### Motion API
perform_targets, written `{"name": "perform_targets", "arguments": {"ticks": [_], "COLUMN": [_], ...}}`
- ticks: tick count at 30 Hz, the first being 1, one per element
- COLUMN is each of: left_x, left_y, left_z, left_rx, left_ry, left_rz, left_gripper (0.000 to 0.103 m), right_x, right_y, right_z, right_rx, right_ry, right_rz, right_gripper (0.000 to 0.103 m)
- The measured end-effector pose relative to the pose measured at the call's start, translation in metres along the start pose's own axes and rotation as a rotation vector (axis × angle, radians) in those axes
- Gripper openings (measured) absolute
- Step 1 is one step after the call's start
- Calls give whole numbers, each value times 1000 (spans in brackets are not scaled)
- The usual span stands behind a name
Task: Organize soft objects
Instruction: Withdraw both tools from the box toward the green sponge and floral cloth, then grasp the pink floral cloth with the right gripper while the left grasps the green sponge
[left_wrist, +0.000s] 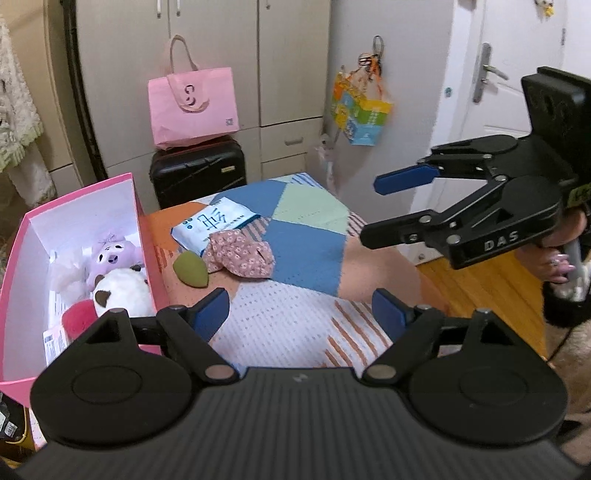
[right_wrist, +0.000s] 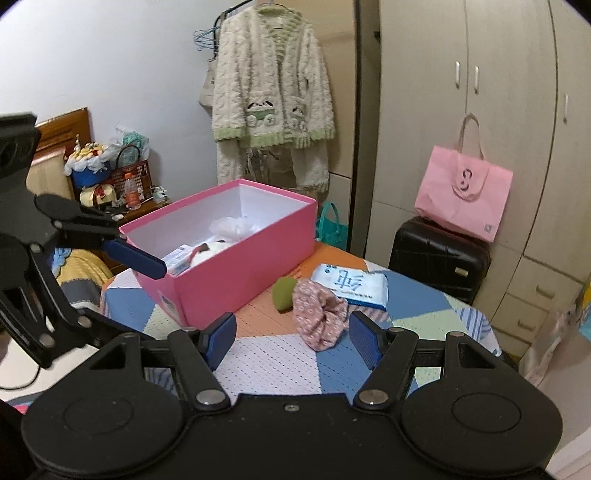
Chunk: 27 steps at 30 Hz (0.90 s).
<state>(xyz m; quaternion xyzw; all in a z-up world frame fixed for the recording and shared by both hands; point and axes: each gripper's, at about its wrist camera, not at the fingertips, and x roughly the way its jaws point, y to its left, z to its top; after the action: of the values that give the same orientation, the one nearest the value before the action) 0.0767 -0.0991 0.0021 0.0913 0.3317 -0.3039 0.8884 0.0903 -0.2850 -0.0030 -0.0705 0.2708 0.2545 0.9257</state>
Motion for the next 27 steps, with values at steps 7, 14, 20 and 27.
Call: {"name": "perform_targets", "arguments": {"ticks": [7, 14, 20, 27], "left_x": [44, 75, 92, 122], "left_y": [19, 27, 12, 7], "left_z": [5, 5, -4, -16], "left_rx": [-88, -73, -60, -28], "left_ry": [5, -18, -92, -175], "left_rz": [109, 278, 404, 599], "left_gripper": [70, 63, 59, 55], "right_x": [31, 67, 97, 132], "right_y": [-34, -56, -70, -77], "right_z": [-10, -15, -14, -13], "right_rx": [88, 152, 200, 230], "right_ry": [23, 45, 44, 38], "right_rz": [50, 107, 168, 207], "right_gripper": [72, 72, 72, 72]}}
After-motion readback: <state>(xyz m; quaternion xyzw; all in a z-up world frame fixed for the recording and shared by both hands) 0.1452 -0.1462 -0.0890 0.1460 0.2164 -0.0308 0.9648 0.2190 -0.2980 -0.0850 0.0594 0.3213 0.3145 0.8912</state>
